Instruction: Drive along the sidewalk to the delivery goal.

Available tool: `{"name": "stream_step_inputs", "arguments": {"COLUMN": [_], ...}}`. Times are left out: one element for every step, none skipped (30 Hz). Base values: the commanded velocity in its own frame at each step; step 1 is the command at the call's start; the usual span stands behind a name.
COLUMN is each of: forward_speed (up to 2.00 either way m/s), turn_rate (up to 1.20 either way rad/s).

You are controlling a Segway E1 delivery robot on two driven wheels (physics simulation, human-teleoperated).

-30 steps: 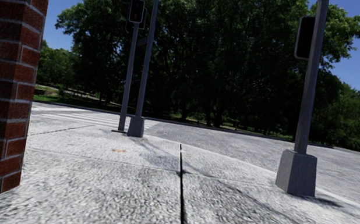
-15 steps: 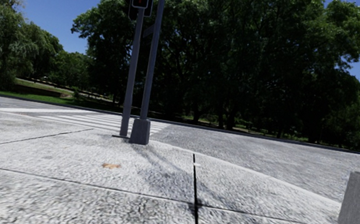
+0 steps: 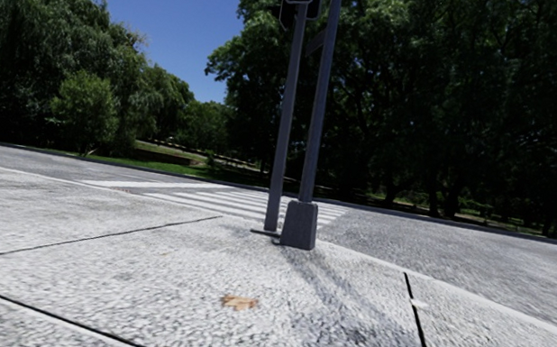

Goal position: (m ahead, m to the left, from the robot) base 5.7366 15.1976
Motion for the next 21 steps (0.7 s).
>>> {"name": "stream_step_inputs", "arguments": {"forward_speed": [1.59,1.60,1.60,1.60,1.61,1.62,1.62,1.63,1.63,1.63,1.63,1.63,1.63,1.63,1.63,1.63,1.63,1.63,1.63,1.63,1.64], "turn_rate": [0.60,0.60,0.60,0.60,0.60,0.60,0.60,0.60,0.59,0.56,0.52,0.51,0.49,0.49,0.45,0.45,0.45,0.45,0.45,0.45,0.45]}}
